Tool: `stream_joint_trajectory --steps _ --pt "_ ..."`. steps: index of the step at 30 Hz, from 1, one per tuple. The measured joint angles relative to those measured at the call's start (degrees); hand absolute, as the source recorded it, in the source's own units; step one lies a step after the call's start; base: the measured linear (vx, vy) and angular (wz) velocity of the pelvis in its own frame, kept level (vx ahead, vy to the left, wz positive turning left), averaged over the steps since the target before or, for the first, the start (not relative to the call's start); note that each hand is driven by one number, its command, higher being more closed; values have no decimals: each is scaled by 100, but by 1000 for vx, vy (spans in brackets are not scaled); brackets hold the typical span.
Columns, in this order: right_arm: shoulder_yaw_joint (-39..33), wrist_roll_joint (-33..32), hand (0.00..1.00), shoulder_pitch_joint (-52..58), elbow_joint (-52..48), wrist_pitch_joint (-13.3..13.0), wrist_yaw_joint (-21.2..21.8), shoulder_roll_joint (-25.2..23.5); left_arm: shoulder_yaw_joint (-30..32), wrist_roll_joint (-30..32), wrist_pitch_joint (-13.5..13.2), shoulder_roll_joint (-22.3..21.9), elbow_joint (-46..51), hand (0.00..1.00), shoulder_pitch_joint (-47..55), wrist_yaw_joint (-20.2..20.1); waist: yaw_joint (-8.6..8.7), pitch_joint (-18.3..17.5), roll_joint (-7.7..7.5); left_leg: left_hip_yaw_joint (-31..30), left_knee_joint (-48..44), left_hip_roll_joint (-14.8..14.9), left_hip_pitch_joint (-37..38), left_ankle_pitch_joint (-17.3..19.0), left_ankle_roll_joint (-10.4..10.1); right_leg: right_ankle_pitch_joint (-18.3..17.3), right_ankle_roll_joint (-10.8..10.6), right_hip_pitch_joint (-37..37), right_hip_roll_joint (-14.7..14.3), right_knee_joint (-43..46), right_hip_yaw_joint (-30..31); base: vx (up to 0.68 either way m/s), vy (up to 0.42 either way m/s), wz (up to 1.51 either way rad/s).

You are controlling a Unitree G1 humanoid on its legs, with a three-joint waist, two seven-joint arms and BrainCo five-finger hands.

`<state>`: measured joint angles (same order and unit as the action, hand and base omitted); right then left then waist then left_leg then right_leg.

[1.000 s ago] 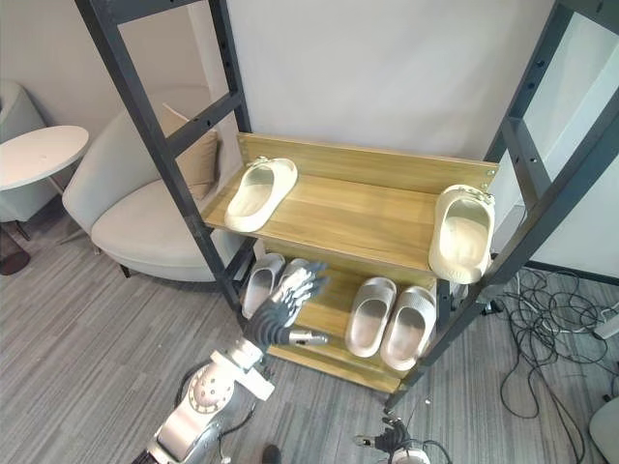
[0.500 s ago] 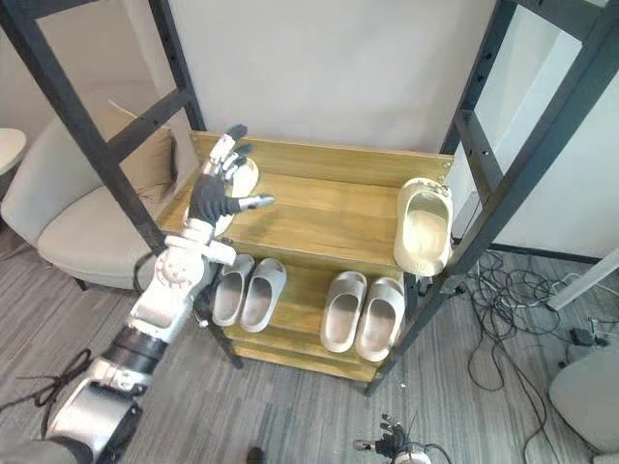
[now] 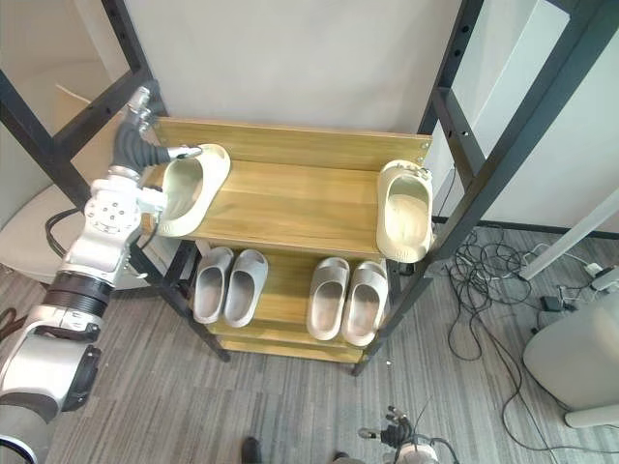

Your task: Organize the slippers on the shoe rack

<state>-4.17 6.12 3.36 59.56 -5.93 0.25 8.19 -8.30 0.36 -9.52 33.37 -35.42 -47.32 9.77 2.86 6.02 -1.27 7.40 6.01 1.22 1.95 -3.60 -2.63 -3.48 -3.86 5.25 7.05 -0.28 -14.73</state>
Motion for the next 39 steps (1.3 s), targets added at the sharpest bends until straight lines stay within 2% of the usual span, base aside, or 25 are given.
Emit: stream_joint_trajectory --steps 8,12,17,25,35,36,39 --pt "0 8 0 -107 -1 -14 -37 -135 -6 363 156 86 -892 0 -262 -7 -13 3 -6 -19 -5 2 -79 2 -4 -4 -7 -71 -9 5 -14 0 0 0" --pt "0 7 0 -108 6 -14 -42 -146 -13 761 235 137 -1127 0 -394 -10 -12 9 -16 -18 -6 -2 -88 1 -4 -5 -5 -90 -9 16 4 0 0 0" --pt "45 0 0 -111 51 -14 -67 -165 -189 1173 304 137 -1554 0 -538 -18 -7 56 -93 -7 -6 8 -87 -2 -1 -13 8 -138 -12 79 33 -35 2 -2" --pt "38 -8 0 -116 55 -16 -132 -233 -243 1308 377 142 -1852 0 -714 -12 -2 139 -235 100 -2 10 -114 0 -3 -19 19 -236 -1 109 159 -31 7 -7" --pt "32 -166 0 -315 234 -30 -137 -386 -252 1302 378 149 -2134 0 -971 -21 -2 149 -249 162 -3 11 -199 0 -3 12 13 -341 -2 100 212 -9 0 -2" --pt "32 -165 0 -318 236 -30 -137 -388 -261 1301 379 148 -2212 100 -1020 -22 -3 150 -252 184 -1 11 -202 1 -3 18 13 -361 -1 102 239 -55 10 -12" --pt "32 -166 0 -320 238 -30 -137 -391 -262 1286 379 160 -2254 100 -1044 -22 -27 151 -252 300 5 16 -210 3 -3 46 28 -420 1 93 332 -48 14 -16"
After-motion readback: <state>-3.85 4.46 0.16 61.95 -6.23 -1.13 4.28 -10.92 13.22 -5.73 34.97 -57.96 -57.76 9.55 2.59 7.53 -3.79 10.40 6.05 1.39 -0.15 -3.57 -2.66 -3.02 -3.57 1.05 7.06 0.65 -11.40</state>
